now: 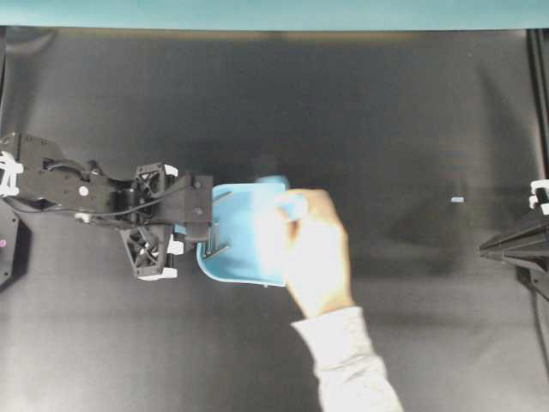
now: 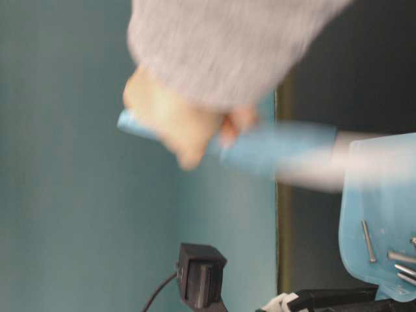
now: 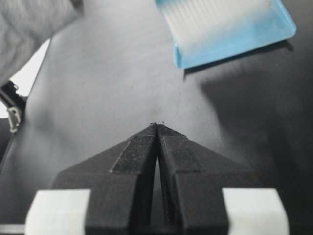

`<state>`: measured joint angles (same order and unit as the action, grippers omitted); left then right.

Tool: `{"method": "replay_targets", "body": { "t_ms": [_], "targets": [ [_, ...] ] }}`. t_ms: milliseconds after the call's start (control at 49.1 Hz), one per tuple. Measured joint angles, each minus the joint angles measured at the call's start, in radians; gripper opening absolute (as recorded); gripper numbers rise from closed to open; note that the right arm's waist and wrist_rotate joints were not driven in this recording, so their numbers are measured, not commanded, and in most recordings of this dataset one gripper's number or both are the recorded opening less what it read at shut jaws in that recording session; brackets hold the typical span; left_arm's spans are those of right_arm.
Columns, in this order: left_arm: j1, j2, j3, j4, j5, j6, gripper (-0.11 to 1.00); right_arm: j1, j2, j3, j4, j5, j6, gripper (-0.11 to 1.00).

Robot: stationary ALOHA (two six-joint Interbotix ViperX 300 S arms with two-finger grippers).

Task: Hold the dustpan with the left arm, while a human hand uses a hand brush to gather screws into the dustpan.
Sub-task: 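Hold the dustpan with the left gripper while screws are brushed in, then keep holding the dustpan with screws in the left gripper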

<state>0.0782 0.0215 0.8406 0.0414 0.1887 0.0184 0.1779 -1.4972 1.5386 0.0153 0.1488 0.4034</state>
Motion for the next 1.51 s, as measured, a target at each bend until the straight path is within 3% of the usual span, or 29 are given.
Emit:
{"method": "replay_targets", "body": {
  "t_ms": [102,305,407,611,997,1282,1506],
  "targets": [
    [0.000,-0.009,0.048,0.000,-0.107,0.003,0.30,0.000,0.000,0.002,0.000,0.000,0.000,0.00],
    [0.012,-0.026,0.198,0.002,-0.511,0.008,0.30,0.000,0.000,0.000,-0.002,0.000,0.002,0.00],
    [0.015,-0.038,0.236,0.002,-0.630,0.006,0.30,0.000,0.000,0.002,0.000,0.000,0.000,0.00],
    [0.017,-0.061,0.267,0.002,-0.692,0.008,0.30,0.000,0.000,0.000,0.000,0.000,0.000,0.00],
    [0.018,-0.095,0.324,0.002,-0.979,0.005,0.30,0.000,0.000,0.002,0.000,0.000,0.000,0.00],
    [0.017,-0.107,0.339,0.002,-0.988,-0.009,0.30,0.000,-0.002,0.000,0.000,0.000,0.000,0.00],
    [-0.014,-0.109,0.341,0.002,-0.942,-0.063,0.30,0.000,0.000,0.000,0.000,-0.002,0.000,0.00]
  ]
}}
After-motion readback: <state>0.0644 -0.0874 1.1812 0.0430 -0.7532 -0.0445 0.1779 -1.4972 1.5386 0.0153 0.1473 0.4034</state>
